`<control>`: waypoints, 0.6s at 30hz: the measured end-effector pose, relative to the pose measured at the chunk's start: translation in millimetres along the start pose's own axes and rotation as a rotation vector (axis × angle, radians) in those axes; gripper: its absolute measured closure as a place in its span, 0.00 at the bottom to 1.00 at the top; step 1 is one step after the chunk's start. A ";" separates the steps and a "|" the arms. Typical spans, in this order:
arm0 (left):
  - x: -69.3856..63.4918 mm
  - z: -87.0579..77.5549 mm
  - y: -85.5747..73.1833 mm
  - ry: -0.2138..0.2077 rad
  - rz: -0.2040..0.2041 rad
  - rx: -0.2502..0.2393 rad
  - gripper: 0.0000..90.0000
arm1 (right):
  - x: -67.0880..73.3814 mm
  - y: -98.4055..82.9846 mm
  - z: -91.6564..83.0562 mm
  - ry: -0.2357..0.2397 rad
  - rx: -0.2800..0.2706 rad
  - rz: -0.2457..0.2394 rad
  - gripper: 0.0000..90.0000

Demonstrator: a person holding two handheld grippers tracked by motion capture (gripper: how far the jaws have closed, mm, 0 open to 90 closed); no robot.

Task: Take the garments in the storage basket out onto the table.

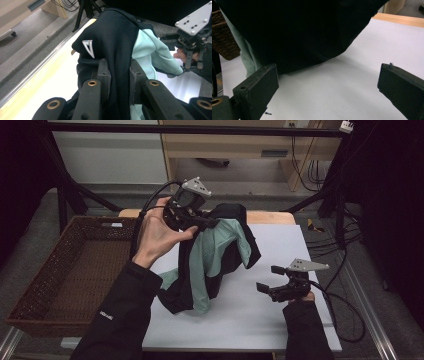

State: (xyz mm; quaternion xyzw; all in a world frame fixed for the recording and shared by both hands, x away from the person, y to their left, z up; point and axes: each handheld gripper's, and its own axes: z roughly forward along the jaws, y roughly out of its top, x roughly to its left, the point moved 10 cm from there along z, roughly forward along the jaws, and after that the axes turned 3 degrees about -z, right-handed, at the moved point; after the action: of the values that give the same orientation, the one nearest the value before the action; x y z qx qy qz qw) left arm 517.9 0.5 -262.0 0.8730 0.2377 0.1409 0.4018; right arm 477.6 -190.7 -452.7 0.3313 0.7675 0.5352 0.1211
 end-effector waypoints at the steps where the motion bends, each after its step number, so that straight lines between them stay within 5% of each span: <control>1: 0.4 1.7 -2.1 0.001 0.001 0.003 0.83 | 0.0 0.0 0.1 0.000 0.000 0.000 0.04; 18: 5.9 31.0 -39.8 -0.003 -0.023 0.047 0.81 | 0.4 -0.5 0.5 0.002 0.002 -0.003 0.04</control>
State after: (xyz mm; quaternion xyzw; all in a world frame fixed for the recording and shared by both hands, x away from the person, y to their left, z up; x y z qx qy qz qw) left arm 524.4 6.3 -312.1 0.8796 0.2501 0.1293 0.3834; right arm 477.4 -190.2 -453.3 0.3298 0.7688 0.5344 0.1210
